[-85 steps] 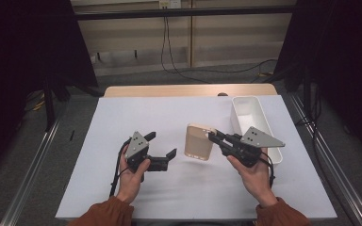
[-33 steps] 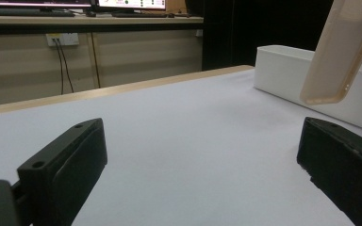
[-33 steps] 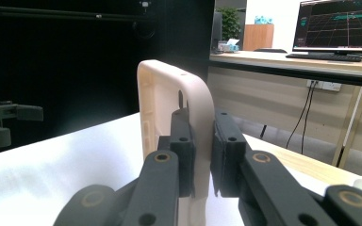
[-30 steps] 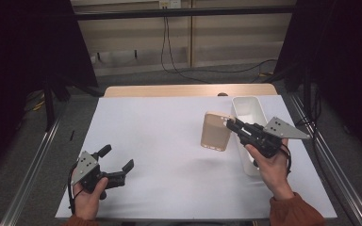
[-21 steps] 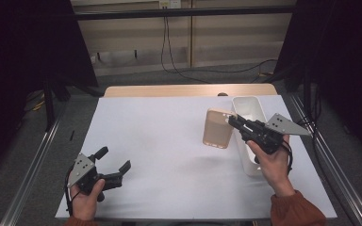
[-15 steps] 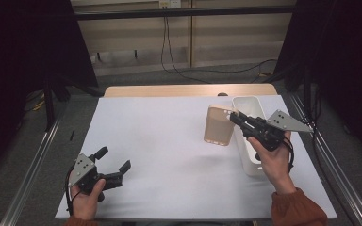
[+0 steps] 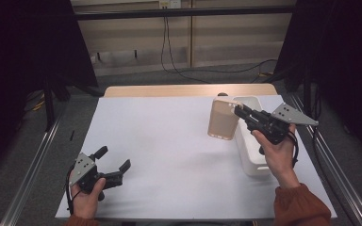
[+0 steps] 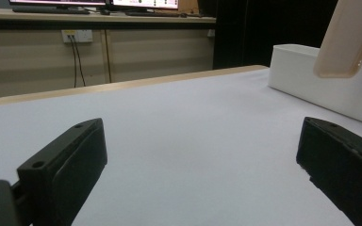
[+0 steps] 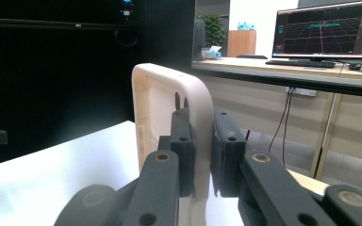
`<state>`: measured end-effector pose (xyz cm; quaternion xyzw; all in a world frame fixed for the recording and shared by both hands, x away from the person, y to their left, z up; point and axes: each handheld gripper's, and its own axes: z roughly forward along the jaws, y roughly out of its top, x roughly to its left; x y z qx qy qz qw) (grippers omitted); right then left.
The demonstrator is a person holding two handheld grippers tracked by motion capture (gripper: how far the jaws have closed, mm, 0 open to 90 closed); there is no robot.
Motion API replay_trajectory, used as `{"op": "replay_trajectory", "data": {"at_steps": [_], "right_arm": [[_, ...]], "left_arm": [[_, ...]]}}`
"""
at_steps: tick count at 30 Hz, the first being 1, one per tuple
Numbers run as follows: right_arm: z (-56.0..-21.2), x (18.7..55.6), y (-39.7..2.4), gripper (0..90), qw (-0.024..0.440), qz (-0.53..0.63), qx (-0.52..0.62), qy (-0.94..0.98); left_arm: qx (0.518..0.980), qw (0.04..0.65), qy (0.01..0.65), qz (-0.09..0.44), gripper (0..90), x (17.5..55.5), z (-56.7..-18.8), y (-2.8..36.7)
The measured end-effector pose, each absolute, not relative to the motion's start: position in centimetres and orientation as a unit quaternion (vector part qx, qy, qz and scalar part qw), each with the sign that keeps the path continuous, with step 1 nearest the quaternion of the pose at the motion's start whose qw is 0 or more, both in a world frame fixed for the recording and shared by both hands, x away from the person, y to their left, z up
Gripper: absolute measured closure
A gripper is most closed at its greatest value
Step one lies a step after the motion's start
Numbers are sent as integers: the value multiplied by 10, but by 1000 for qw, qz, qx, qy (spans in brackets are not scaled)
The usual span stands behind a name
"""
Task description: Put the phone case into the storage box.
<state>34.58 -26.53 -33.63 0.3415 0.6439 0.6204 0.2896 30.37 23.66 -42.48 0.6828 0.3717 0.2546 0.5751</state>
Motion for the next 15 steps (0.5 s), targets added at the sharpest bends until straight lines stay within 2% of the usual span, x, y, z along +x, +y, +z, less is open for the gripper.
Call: {"op": "replay_trajectory", "data": {"at_steps": [15], "right_arm": [[-318,350,-278,811,308,618,346,636]], "left_arm": [[681,576,373,255,29,306,-425,236]]}}
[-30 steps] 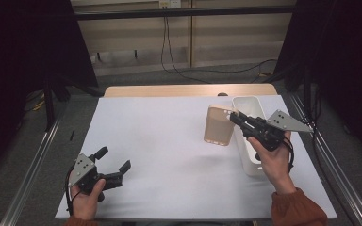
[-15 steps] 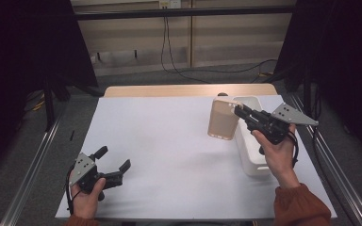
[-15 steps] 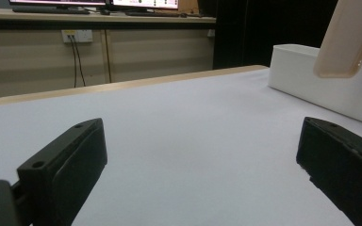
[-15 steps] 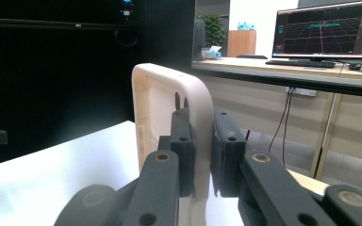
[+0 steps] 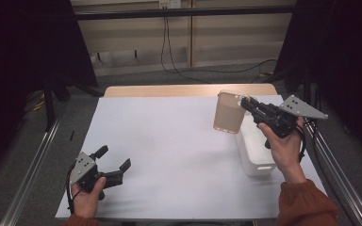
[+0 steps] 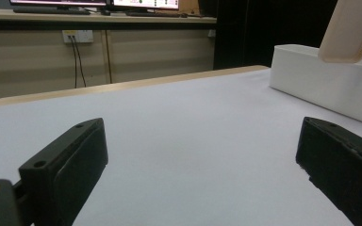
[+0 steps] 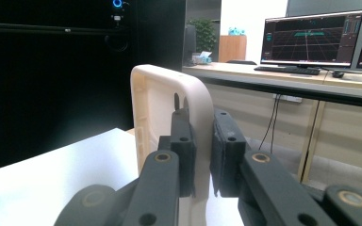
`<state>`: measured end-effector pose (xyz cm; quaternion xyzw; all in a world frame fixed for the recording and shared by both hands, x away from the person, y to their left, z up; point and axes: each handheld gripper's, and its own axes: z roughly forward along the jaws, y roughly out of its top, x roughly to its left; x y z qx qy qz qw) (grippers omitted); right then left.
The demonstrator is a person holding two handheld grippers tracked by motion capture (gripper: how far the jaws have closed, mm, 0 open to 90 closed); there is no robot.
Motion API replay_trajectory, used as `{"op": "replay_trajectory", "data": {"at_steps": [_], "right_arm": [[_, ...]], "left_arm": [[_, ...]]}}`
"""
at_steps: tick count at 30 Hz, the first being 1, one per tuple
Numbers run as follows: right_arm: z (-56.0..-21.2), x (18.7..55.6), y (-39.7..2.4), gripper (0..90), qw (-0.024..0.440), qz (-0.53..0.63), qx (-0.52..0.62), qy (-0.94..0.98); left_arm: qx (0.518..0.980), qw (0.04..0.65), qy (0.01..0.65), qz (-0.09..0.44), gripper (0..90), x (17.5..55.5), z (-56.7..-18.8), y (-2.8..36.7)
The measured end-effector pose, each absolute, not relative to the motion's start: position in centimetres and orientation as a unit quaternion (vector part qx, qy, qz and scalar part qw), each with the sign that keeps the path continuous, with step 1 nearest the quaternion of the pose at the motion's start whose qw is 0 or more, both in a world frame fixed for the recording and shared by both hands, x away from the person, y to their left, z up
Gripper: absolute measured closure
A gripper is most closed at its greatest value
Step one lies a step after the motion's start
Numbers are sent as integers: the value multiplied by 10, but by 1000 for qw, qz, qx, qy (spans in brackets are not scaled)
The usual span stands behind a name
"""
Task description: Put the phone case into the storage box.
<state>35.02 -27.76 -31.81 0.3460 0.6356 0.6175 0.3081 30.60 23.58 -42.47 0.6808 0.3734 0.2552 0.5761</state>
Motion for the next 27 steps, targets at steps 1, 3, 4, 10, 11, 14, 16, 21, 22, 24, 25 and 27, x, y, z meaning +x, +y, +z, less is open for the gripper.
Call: {"op": "replay_trajectory", "data": {"at_steps": [1,3,4,10,11,14,16,21,22,24,25,27], "right_arm": [[-317,350,-278,812,309,617,347,635],[-315,351,-280,812,313,617,346,634],[-313,351,-281,812,313,617,347,633],[-306,354,-288,812,323,617,350,627],[-305,354,-289,812,325,615,347,629],[-303,355,-293,812,328,616,349,626],[-302,356,-295,812,333,614,349,625],[-301,358,-303,812,339,611,356,621],[-301,359,-304,812,340,611,358,619],[-300,360,-306,813,343,611,359,617],[-300,360,-307,813,343,609,360,618],[-299,361,-309,813,346,608,360,617]], "left_arm": [[681,577,372,256,28,306,-425,236],[682,575,370,259,29,307,-424,236],[683,574,371,259,29,307,-424,237],[682,575,372,257,28,308,-425,236],[682,575,372,258,29,308,-425,236],[682,574,372,260,28,308,-424,236],[683,572,372,260,29,309,-424,236],[683,574,369,261,33,309,-424,236],[684,573,368,261,30,309,-424,236],[685,572,368,261,31,309,-424,236],[685,572,368,262,31,309,-424,236],[685,572,368,262,30,309,-424,236]]}}
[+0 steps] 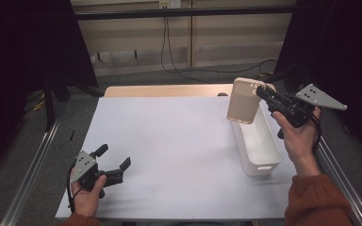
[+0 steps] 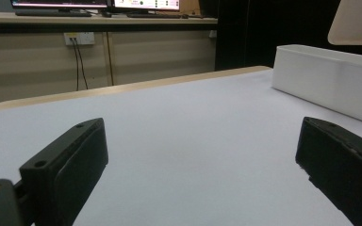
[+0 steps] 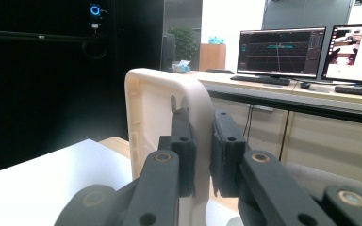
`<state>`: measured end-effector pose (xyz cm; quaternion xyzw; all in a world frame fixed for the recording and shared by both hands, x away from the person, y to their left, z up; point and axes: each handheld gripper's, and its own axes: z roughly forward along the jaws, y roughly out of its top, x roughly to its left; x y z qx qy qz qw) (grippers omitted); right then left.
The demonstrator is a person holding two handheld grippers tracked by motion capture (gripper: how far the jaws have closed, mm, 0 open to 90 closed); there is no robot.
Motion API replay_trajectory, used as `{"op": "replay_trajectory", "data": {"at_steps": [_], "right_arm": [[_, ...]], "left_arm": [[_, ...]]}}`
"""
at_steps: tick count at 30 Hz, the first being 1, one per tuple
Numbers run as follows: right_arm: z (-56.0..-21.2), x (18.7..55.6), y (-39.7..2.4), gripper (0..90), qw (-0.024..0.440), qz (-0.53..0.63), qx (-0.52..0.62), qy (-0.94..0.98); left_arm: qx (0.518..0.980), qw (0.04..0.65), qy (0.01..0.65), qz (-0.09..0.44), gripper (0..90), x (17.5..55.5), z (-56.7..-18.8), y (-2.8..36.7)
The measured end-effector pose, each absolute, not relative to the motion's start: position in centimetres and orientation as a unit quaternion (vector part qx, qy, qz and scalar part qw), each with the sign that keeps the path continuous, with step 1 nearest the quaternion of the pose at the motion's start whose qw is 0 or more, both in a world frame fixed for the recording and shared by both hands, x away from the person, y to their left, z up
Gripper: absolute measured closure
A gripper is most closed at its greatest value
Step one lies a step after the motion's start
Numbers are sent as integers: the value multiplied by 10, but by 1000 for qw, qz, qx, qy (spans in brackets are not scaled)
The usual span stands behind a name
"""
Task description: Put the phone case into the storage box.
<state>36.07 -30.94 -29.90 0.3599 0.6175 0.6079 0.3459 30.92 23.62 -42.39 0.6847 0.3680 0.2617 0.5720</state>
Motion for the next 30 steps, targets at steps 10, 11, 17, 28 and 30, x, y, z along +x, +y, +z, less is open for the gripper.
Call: {"op": "replay_trajectory", "data": {"at_steps": [10,11,17,28,30], "right_arm": [[-298,366,-322,813,356,602,369,612],[-298,367,-324,813,358,601,368,612],[-299,371,-332,813,363,595,372,613],[-302,380,-342,813,363,590,375,616],[-303,383,-343,814,365,589,377,614]], "left_arm": [[682,577,366,263,35,311,-423,233],[681,576,368,263,35,311,-423,233],[680,576,370,262,35,310,-424,235],[682,574,371,261,35,310,-424,235],[681,574,372,261,35,311,-424,235]]}}
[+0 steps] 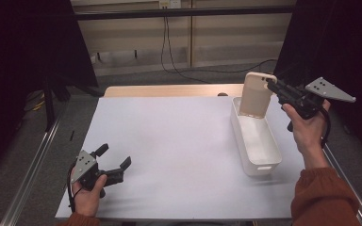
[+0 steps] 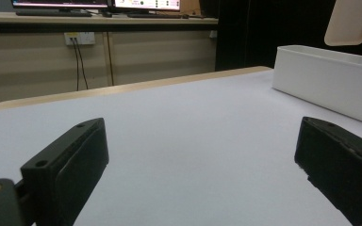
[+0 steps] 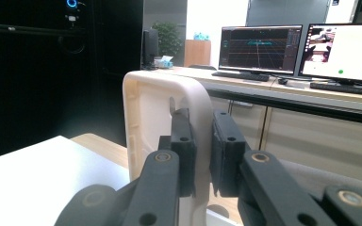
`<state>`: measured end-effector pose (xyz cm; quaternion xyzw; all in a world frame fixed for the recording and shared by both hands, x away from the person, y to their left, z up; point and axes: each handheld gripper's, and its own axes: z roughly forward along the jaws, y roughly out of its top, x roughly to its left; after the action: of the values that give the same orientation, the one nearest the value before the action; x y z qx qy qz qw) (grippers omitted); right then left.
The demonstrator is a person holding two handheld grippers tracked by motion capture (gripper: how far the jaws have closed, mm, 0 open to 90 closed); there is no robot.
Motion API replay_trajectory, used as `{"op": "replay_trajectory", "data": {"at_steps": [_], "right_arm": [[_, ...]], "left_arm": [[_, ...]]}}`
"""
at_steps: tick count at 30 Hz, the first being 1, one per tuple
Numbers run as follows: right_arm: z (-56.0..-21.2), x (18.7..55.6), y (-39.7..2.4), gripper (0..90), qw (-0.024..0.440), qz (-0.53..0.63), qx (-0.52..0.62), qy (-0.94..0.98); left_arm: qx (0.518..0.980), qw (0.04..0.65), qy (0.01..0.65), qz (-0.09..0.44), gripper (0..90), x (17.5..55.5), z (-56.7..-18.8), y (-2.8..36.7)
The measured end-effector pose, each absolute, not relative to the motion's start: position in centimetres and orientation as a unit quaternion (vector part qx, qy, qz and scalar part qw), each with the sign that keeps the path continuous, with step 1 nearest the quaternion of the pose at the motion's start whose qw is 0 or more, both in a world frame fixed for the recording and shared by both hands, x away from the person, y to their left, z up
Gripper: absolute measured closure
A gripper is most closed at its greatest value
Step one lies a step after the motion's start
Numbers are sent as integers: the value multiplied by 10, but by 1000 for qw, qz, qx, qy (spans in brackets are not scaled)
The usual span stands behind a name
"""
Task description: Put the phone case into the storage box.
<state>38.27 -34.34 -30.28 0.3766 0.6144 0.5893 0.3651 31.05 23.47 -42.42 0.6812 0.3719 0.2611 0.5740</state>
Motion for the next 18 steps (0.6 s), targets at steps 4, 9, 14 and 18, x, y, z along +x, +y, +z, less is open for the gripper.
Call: {"op": "replay_trajectory", "data": {"at_steps": [4,9,14,18], "right_arm": [[-304,388,-346,814,363,588,378,616],[-307,395,-348,813,362,588,381,615],[-310,400,-348,813,361,587,384,614],[-311,404,-348,814,362,584,385,616]], "left_arm": [[681,574,371,261,35,311,-424,235],[681,574,372,262,35,311,-424,235],[681,574,372,261,35,311,-424,235],[678,577,374,259,35,311,-424,235]]}}
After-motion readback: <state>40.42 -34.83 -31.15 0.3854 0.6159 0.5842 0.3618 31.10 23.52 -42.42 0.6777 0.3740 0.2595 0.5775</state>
